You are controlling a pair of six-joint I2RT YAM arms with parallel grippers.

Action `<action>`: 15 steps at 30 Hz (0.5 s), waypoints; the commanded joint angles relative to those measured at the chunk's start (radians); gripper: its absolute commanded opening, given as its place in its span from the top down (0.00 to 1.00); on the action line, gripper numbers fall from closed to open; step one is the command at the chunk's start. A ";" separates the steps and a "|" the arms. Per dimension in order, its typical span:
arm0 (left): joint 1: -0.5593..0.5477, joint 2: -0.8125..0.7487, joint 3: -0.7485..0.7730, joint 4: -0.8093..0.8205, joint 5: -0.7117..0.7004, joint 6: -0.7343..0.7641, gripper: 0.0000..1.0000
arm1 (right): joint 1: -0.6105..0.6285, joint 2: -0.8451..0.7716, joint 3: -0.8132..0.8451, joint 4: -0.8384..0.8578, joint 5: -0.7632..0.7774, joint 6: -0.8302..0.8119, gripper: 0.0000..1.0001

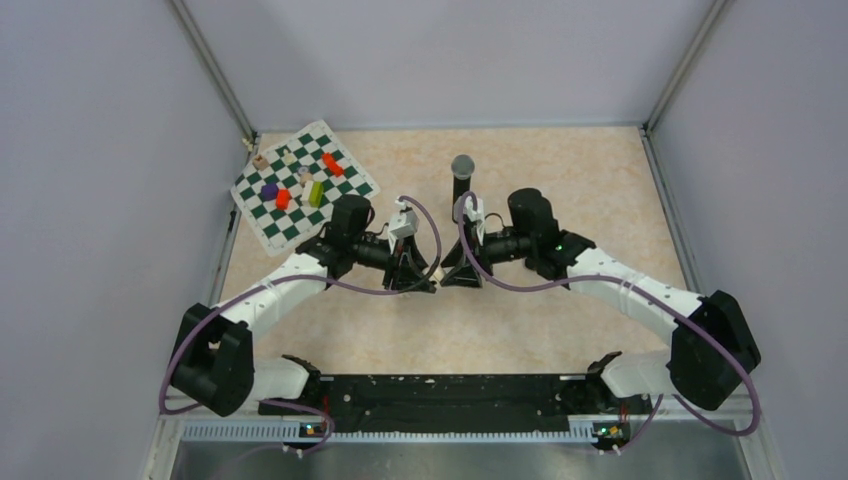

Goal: Insert the wireless bluetooth earbuds into the charging case
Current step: Open the charging case.

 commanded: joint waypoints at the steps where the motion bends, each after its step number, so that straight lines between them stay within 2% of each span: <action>1: -0.006 -0.026 0.018 0.015 0.054 0.022 1.00 | 0.010 -0.053 0.049 0.017 0.141 -0.071 0.53; 12: -0.006 -0.045 0.006 0.013 0.073 0.039 1.00 | -0.022 -0.125 0.040 0.008 0.224 -0.123 0.49; 15: -0.003 -0.050 0.012 0.014 0.064 0.040 1.00 | -0.023 -0.137 0.053 -0.029 0.215 -0.132 0.44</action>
